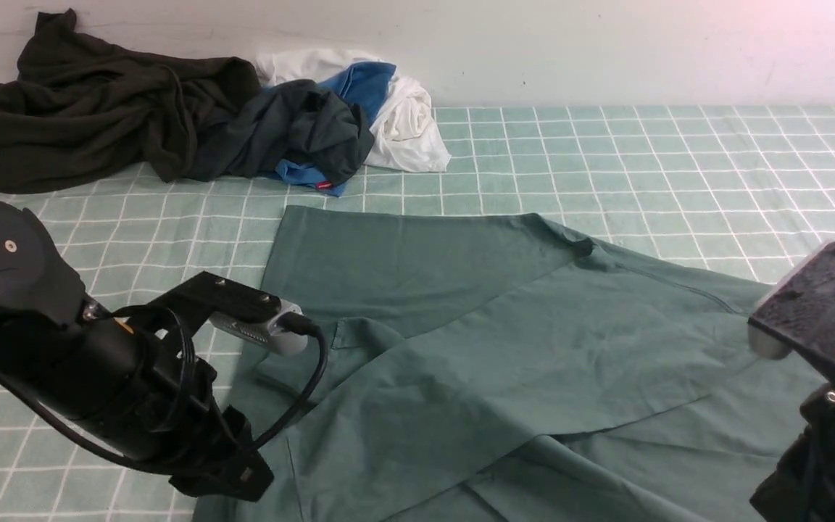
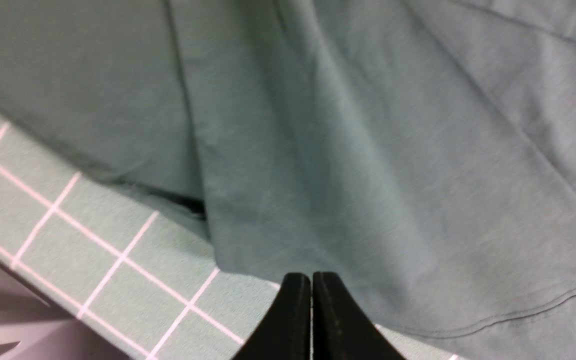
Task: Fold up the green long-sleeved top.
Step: Use the left arm to drag and drop the cuff onto the cuff closest to the left arm, then use both arms simultaneously to clamp the lower edge of the clothing fabric
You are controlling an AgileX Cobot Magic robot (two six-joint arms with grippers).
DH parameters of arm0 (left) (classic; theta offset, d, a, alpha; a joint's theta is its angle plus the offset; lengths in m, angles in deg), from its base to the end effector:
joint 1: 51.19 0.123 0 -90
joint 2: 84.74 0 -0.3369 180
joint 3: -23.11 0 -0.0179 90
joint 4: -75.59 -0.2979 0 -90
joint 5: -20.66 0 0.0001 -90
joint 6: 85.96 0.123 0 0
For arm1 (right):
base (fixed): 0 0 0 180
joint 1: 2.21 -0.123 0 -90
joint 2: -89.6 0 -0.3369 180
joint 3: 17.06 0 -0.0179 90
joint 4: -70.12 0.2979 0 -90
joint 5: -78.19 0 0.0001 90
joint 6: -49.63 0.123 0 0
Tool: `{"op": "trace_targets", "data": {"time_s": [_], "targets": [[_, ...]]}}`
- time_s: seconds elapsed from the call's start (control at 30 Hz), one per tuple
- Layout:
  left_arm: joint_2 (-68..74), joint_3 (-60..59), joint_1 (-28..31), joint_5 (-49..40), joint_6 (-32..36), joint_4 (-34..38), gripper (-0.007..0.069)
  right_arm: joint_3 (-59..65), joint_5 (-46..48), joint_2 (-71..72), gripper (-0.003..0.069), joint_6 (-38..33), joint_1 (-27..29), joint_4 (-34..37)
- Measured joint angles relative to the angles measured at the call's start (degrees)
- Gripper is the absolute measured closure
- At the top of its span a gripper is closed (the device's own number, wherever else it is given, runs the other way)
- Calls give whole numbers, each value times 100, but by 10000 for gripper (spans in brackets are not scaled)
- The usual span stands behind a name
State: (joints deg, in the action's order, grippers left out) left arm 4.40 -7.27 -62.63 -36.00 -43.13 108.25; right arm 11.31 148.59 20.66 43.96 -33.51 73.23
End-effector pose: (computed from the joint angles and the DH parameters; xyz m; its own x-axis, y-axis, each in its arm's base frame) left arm 0.2625 -0.1097 0.2201 -0.7932 0.5225 -0.3126 0.6076 0.7127 -0.3505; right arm 0.1700 0.1107 0.2972 -0.7895 -0.5743 -0.2166 -0.5938 0.8040 0.0326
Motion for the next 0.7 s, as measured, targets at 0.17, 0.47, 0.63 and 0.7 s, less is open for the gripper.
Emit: {"op": "trace_targets", "data": {"time_s": [0.17, 0.47, 0.63, 0.7], "targets": [[-91, 7, -863, -688, 493, -437, 240, 0, 39, 274, 641, -5, -24, 64], [-136, -405, -3070, -596, 6, -2630, 314, 0, 67, 433, 636, -23, -24, 64], [-11, -930, -3195, 140, -173, -2841, 249, 0, 67, 433, 635, -23, -24, 64], [43, -1025, -3195, 288, -189, -2862, 228, 0, 67, 433, 635, -30, -24, 64]]}}
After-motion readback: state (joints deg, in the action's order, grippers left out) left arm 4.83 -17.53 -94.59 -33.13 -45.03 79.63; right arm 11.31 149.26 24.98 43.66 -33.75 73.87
